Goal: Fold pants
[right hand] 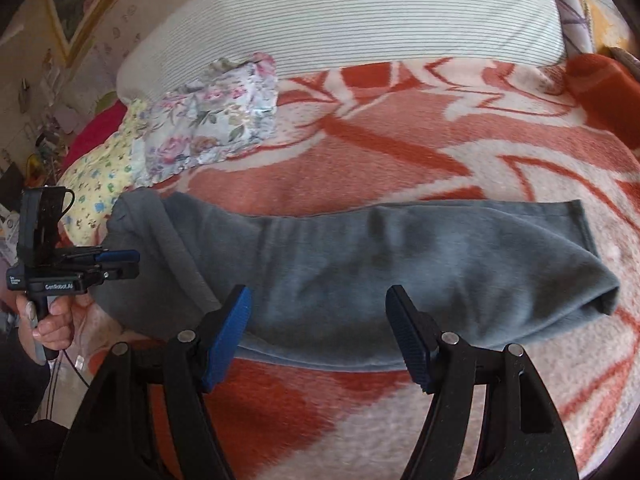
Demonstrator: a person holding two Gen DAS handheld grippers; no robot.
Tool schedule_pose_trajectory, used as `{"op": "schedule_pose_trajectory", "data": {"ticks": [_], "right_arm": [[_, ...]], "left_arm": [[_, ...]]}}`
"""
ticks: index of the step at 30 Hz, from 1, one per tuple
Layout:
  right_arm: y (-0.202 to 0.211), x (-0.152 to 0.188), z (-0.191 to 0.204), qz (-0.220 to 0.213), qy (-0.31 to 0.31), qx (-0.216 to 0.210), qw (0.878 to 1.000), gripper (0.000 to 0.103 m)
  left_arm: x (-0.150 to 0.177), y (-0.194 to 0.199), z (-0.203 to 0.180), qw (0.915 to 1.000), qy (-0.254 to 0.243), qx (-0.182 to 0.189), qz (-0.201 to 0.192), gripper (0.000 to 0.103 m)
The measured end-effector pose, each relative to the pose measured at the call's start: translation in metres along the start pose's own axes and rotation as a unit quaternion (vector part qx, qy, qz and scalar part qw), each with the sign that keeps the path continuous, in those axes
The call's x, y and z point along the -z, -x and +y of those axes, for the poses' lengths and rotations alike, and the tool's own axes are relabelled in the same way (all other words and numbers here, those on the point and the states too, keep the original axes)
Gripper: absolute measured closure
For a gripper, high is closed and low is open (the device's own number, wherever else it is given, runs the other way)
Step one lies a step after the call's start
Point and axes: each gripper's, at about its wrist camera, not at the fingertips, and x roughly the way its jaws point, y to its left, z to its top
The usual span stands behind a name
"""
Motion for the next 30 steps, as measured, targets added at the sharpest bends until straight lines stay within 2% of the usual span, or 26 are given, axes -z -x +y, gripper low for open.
{"op": "schedule_pose_trajectory", "data": {"ticks": [6, 11, 15, 19, 24, 26, 28, 30], "right_arm": [[-0.044, -0.011, 0.064, 0.026, 0.045, -0.06, 0.997, 0.032], [-0.08, -0.023, 0.11, 0.047, 0.059, -0.104, 0.992, 0.032], [-0.104, -0.033, 0.138, 0.059, 0.065, -0.13, 0.988, 0.032], [-0.129, -0.044, 0.158, 0.071, 0.077, -0.135, 0.985, 0.032], [-0.156, -0.057, 0.175, 0.087, 0.089, -0.135, 0.983, 0.032], [-0.164, -0.061, 0.178, 0.092, 0.09, -0.137, 0.982, 0.032], [-0.173, -0.066, 0.178, 0.1, 0.089, -0.14, 0.981, 0.032], [-0.182, -0.069, 0.179, 0.109, 0.086, -0.142, 0.98, 0.032]], "left_arm": [[-0.002, 0.031, 0.08, 0.995, 0.091, -0.031, -0.027, 0.062], [-0.008, 0.058, 0.151, 0.9834, 0.165, -0.056, -0.052, 0.06], [-0.018, 0.075, 0.204, 0.9733, 0.209, -0.07, -0.065, 0.055], [-0.033, 0.082, 0.244, 0.9668, 0.228, -0.089, -0.072, 0.05], [-0.063, 0.067, 0.293, 0.9639, 0.24, -0.107, -0.044, 0.047], [-0.079, 0.054, 0.311, 0.9672, 0.234, -0.096, -0.02, 0.046], [-0.091, 0.04, 0.324, 0.9671, 0.227, -0.115, 0.004, 0.045], [-0.097, 0.025, 0.333, 0.9686, 0.217, -0.117, 0.031, 0.045]]}}
